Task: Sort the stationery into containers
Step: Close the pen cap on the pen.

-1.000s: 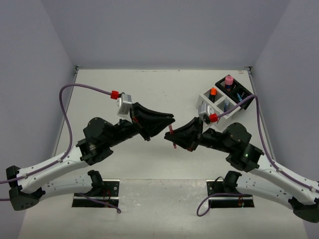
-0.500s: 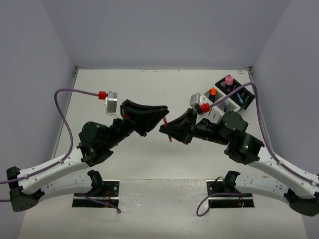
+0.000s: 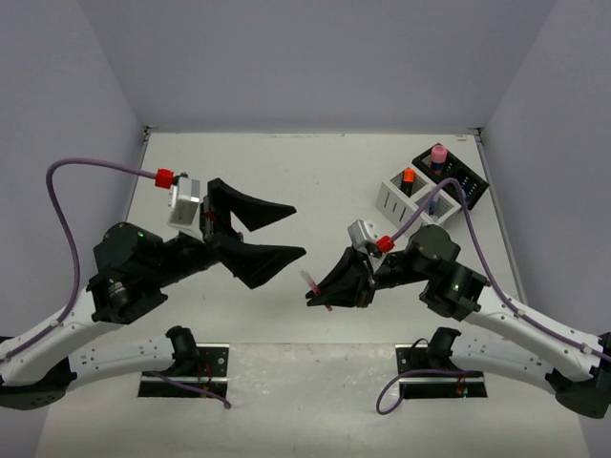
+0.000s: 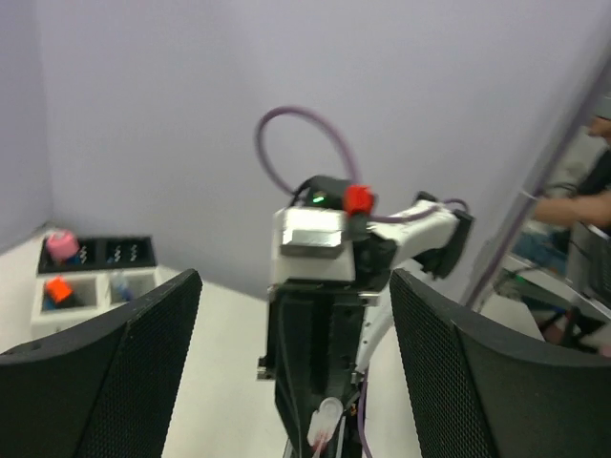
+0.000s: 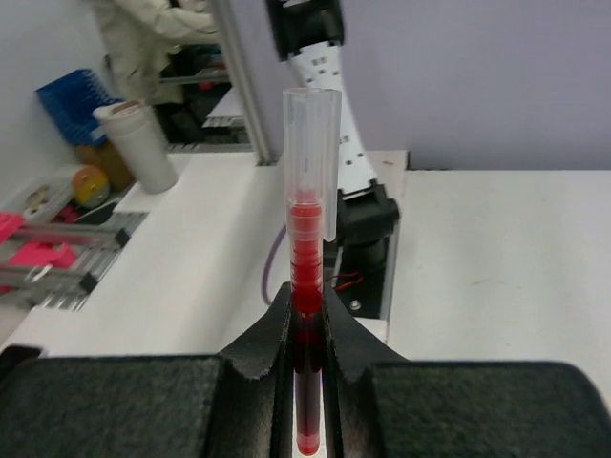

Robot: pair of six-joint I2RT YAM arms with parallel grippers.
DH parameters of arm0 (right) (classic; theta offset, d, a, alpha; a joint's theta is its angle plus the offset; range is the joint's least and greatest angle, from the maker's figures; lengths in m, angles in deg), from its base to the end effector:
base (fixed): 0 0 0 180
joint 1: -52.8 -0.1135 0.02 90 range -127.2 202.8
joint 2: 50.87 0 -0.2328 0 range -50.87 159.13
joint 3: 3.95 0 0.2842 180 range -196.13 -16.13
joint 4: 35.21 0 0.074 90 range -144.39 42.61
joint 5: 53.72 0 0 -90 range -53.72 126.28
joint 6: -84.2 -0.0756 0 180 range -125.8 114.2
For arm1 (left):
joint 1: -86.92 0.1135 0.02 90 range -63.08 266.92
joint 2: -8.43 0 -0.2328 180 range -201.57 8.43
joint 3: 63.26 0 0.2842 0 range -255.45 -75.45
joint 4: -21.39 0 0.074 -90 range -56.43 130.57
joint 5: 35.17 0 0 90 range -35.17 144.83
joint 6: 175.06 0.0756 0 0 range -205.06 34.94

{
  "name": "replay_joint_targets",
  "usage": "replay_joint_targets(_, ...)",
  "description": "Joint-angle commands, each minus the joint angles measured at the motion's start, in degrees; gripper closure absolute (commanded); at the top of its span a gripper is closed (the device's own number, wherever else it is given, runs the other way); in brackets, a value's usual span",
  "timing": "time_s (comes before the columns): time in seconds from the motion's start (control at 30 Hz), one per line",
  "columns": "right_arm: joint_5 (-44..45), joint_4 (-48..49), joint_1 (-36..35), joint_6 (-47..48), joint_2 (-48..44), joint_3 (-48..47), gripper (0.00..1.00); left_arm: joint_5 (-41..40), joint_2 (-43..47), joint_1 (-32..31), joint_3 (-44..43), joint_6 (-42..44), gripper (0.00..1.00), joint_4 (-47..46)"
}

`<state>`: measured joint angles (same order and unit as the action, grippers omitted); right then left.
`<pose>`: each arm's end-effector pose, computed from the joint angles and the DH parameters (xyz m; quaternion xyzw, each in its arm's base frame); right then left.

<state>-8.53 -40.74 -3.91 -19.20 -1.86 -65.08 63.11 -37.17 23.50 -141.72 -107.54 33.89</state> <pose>0.1047 0.2566 0.3635 -0.4914 0.4667 0.6040 0.4194 0.0956 -0.2154 0.4858 0.2547 0.5128 -0.5881 0.5712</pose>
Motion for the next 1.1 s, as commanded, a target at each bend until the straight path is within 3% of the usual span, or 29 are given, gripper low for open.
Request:
replay_joint_targets(0.0, -16.17, 5.23, 0.02, -3.76, -0.71, -1.87, 1.0, 24.29, -2.85, -0.13, -5.94, 6.51, 0.23, -1.39)
replay_joint_targets(0.17, -21.14, 12.71, 0.09, -11.52, -1.66, -3.54, 1.0, 41.03, -5.36, -0.13, -2.11, 2.4, 0.37, -11.01)
replay_joint_targets(0.23, -21.11, 14.12, 0.02, -13.92, -1.34, -4.26, 1.0, 42.77, -5.64, -0.13, -0.2, 1.53, 0.42, -13.63)
replay_joint_targets(0.47, -19.48, 14.71, 0.02, -16.31, 1.1, -6.6, 1.0, 45.49, -7.97, -0.21, 1.21, -2.23, 0.45, -21.66)
replay_joint_targets(0.83, -16.02, 12.33, 0.02, -14.47, 2.23, -7.57, 1.0, 41.53, -8.48, -0.29, 2.36, -2.91, 0.48, -21.77)
replay_joint_targets(1.07, -16.24, 11.73, 0.02, -13.8, 2.35, -7.83, 1.0, 38.33, -8.81, -0.21, 2.2, -2.49, 0.69, -20.76)
